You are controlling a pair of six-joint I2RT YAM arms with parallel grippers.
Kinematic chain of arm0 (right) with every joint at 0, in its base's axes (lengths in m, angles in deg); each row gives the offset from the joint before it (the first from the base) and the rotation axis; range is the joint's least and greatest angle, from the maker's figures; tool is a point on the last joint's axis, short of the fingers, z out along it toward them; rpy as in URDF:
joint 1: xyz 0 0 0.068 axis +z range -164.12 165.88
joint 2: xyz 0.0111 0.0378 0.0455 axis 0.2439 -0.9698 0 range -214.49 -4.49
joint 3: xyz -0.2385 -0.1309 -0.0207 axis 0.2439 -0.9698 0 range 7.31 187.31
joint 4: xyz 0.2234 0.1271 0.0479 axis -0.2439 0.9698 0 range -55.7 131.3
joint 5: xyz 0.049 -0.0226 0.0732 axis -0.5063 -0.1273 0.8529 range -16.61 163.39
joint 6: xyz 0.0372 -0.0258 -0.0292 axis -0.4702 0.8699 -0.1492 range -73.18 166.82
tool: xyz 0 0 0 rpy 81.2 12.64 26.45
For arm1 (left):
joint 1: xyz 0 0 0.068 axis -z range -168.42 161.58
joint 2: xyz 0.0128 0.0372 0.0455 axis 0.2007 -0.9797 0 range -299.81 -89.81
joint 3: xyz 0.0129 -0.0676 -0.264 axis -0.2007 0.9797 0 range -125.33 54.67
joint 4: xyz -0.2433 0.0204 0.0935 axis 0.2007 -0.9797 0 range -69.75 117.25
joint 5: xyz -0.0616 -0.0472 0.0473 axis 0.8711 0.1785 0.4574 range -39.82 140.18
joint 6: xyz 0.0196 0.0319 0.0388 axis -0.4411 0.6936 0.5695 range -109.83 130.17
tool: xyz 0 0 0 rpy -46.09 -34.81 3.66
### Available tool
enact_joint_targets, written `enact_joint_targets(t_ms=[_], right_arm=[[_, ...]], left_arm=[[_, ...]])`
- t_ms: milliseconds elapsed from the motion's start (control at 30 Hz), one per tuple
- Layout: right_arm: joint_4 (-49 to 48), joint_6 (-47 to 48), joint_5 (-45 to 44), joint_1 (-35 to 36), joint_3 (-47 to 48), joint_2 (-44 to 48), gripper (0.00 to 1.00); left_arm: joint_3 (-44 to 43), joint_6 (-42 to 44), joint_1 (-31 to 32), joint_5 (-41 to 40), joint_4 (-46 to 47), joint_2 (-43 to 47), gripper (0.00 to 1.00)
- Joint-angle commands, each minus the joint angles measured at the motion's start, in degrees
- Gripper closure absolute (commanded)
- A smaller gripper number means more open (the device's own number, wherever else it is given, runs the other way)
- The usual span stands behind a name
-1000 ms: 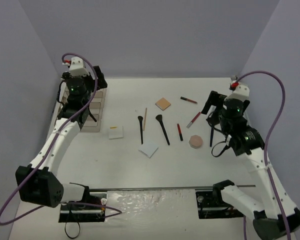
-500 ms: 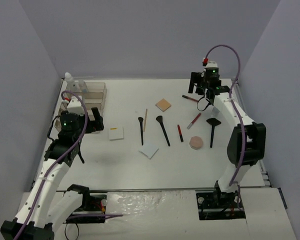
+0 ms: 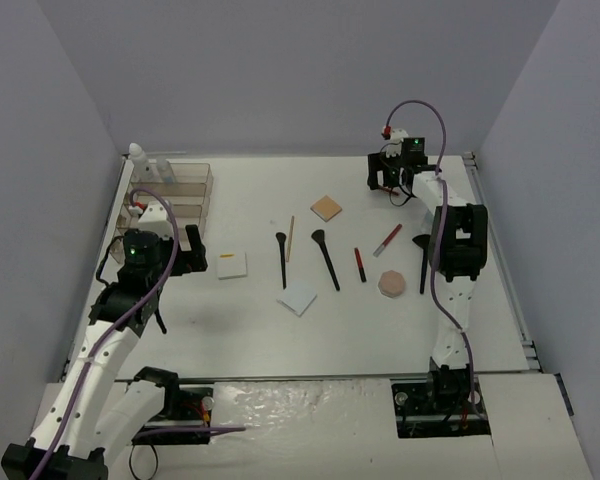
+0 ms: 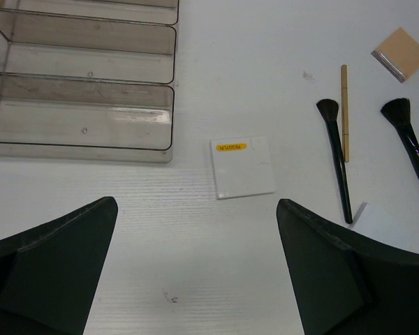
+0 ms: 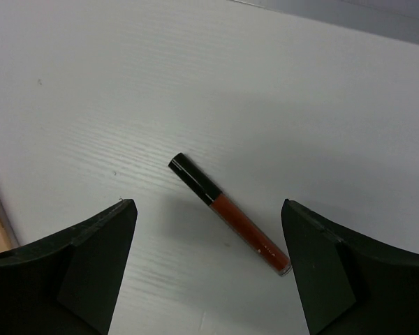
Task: Organize the makeup
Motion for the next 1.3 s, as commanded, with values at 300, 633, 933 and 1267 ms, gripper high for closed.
enact_joint_targets(t_ms=[300, 633, 933, 1267], right_arm=[[-3.60, 0.53, 7.30, -2.36, 2.49, -4.57, 0.34], [-3.50, 0.82, 0.75, 1.42, -8.49, 2.77, 0.63], [-3.77, -0.73, -7.75, 6.74, -17.25, 8.44, 1.00], [-12.15, -6.13, -1.42, 12.57, -33.50, 29.46, 1.00]], left_arm=[[-2.42, 0.83, 0.16, -0.72, 1.35, 0.06, 0.03], [-2.97, 0.35, 0.07, -1.77, 0.09, -0.04, 0.03], [-2.68, 0.04, 0.07, 0.34, 0.66, 0.08, 0.03], [-3.07, -8.30, 0.49, 15.51, 6.53, -2.06, 0.03]])
